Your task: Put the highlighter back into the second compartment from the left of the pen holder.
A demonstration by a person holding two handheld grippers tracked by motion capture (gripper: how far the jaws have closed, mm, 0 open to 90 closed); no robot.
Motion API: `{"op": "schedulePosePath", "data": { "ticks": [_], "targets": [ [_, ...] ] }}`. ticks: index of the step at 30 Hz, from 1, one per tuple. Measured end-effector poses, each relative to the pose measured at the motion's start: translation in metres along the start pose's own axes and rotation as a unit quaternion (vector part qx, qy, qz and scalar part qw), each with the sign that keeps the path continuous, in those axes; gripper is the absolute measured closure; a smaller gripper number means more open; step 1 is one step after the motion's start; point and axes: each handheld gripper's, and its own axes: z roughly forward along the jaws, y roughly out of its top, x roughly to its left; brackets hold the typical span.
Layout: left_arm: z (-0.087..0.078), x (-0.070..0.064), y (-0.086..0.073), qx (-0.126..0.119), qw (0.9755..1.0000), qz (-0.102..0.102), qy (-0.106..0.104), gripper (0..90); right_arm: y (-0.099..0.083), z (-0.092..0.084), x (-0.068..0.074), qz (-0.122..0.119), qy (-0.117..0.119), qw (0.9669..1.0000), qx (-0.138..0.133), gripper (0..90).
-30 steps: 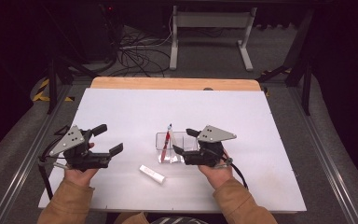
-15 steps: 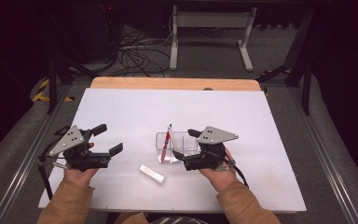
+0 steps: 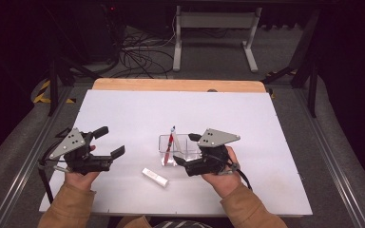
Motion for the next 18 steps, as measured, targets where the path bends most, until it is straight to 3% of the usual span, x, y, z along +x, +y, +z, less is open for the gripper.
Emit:
{"op": "schedulePosePath", "data": {
  "ticks": [6,18],
  "targets": [
    [0.000,0.000,-0.001,0.001,1.0000,0.000,0.000,8.3,0.003,0.001,0.002,0.012,0.026,0.9996,0.007,23.0],
    [0.000,0.000,0.000,0.002,1.0000,0.000,0.000,8.3,0.009,0.016,0.018,-0.007,0.049,0.9979,0.043,29.2]
  ]
}}
